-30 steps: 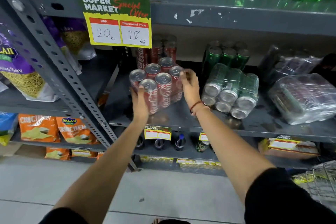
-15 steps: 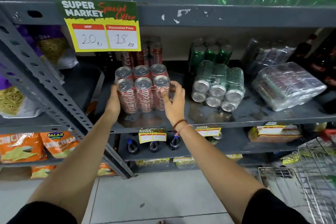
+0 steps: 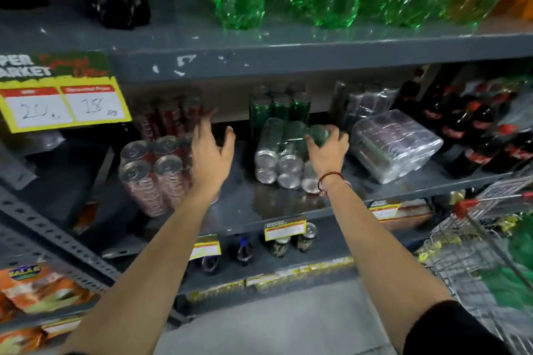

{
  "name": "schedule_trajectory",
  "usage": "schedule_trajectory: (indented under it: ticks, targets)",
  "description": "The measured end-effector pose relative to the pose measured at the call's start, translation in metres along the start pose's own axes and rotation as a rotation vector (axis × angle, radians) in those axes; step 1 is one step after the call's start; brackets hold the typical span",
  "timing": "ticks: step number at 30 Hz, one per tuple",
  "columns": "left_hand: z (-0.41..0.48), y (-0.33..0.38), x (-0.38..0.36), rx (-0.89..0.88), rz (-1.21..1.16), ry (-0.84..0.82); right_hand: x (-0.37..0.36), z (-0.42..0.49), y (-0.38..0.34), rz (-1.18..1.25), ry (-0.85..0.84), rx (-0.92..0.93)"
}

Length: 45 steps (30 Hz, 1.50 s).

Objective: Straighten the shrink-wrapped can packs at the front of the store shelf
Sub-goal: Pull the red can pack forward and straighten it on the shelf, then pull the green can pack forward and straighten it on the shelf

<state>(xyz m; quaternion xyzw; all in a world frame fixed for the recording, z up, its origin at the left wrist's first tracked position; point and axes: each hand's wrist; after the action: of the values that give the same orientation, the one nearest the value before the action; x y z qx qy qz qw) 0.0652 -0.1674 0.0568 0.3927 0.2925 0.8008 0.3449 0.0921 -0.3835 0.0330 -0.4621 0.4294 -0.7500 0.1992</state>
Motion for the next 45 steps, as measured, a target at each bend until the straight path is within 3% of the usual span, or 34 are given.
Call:
schedule_trajectory:
  ticks: [3,9,16,24,32,45]
  targets:
    - [0.018,0.007,-0.041,0.204,-0.088,-0.107,0.012,0.025,0.026,-0.009,-0.266,-0.214]
    - [0.026,-0.009,-0.116,0.560,0.039,-0.485,0.013,0.041,0.052,0.452,-0.558,-0.516]
    - [0.001,-0.032,-0.125,0.615,-0.203,-0.255,0.003,0.034,0.066,0.602,-0.573,-0.413]
    - [-0.066,-0.023,-0.097,0.450,-0.511,-0.109,0.016,0.008,0.084,0.567,-0.661,-0.091]
    - [-0.113,-0.020,-0.082,0.457,-0.543,-0.128,0.039,-0.010,0.103,0.397,-0.684,0.153]
    - [-0.139,-0.022,-0.071,0.431,-0.475,-0.133,0.046,-0.045,0.122,0.422,-0.588,0.248]
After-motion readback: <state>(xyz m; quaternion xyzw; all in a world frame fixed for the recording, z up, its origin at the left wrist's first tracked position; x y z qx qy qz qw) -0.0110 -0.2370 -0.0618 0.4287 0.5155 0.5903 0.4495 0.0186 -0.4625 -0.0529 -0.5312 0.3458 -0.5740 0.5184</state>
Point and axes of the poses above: each hand's wrist, its own z-axis towards the middle knuckle, its own x-axis out of the back of the hand, y = z × x, and after that the axes turned 2 degrees about -y, right-handed
